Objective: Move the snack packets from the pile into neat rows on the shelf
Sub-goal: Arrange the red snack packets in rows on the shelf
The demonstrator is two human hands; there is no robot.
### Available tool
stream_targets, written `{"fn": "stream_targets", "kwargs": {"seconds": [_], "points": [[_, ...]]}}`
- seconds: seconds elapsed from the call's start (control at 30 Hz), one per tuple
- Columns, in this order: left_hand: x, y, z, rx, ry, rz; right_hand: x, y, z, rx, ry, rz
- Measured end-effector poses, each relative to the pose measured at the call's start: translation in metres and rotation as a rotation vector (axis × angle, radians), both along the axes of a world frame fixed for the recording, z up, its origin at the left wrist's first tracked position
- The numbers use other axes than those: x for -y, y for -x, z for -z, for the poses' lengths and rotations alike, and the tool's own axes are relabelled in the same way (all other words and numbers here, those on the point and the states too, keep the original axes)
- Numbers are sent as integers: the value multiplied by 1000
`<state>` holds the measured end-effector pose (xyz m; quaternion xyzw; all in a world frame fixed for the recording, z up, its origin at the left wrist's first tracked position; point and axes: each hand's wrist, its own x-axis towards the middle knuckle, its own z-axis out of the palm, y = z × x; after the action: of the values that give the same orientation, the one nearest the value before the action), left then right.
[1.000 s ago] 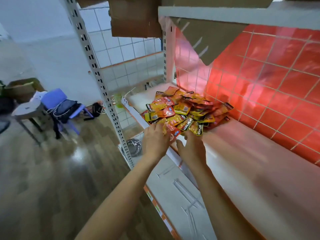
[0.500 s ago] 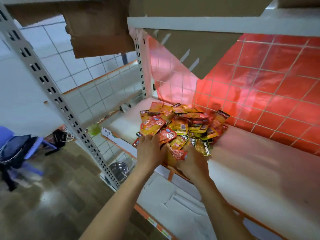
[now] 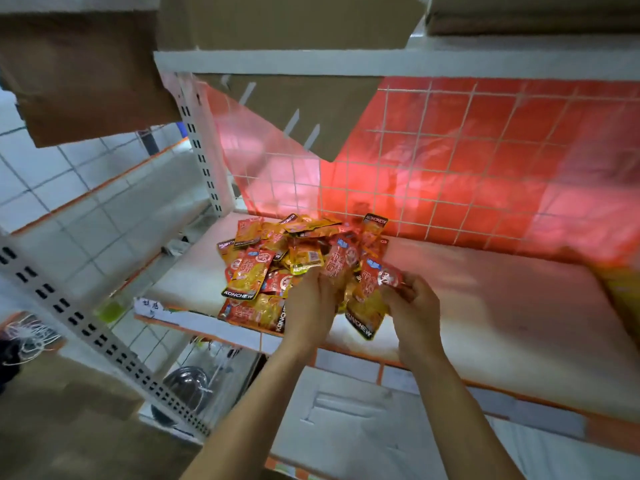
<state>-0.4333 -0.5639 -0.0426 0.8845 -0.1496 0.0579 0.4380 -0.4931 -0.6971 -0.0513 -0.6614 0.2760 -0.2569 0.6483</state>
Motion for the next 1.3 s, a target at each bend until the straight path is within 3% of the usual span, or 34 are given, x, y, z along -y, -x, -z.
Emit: {"fn": "stream_targets", "kwargs": {"seconds": [0.17, 0.33, 0.7, 0.87, 1.1, 1.3], "points": [[39, 23, -4, -334, 345, 227, 37, 32, 3, 24, -86, 137], [89, 56, -15, -615, 535, 344, 77, 77, 3, 18, -107, 259], [237, 162, -7, -681, 237, 650, 191, 223, -7, -21, -57, 455], [307, 243, -1, -644, 256, 741, 249, 304, -10, 3, -83, 539], [385, 341, 1, -753, 322, 819, 309, 411, -11, 37, -176, 647], [444, 397, 7, -795, 253, 919, 338, 479, -11, 152, -189, 711]]}}
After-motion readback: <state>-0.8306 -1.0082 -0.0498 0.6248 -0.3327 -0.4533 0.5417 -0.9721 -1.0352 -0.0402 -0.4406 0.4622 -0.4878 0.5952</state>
